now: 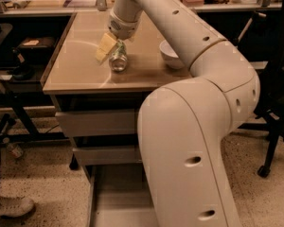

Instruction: Place green can into bottom drawer

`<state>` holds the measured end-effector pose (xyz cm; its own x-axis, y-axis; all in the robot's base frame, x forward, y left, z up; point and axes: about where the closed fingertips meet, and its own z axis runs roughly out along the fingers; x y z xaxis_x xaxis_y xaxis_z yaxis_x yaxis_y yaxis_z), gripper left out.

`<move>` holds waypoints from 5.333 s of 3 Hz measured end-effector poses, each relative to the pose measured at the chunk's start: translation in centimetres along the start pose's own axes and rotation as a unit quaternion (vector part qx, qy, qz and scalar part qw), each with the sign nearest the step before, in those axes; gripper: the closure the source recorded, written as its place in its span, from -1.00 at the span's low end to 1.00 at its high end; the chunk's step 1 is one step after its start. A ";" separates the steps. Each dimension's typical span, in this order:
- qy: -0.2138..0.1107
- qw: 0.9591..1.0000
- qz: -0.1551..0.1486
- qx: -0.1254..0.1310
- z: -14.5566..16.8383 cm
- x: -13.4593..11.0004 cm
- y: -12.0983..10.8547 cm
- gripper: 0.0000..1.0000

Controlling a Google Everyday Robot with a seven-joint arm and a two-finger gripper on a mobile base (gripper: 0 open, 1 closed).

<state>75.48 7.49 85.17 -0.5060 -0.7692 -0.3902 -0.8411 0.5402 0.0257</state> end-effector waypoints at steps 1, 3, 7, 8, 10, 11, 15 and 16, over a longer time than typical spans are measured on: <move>0.007 1.000 0.013 -0.010 1.6 -0.1 -0.6 -1.00; 0.013 0.999 0.022 -0.021 3.3 -0.3 -1.1 -0.63; 0.012 0.999 0.022 -0.021 3.3 -0.3 -1.1 1.00; 0.012 1.000 0.024 -0.016 2.5 0.1 -0.7 1.00; 0.021 0.997 0.068 -0.015 -0.4 3.9 3.0 1.00; 0.036 0.995 0.096 -0.014 -2.1 7.0 5.6 1.00; 0.079 0.984 0.157 -0.026 -5.7 14.9 12.4 1.00; 0.109 0.973 0.198 -0.048 -4.8 20.0 15.5 1.00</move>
Offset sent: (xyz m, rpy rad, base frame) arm 0.0324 0.0058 -0.0302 0.0013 0.1064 -0.0320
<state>51.38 -1.11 82.18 -0.8141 -0.5663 -0.1286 -0.5801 0.7827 0.2254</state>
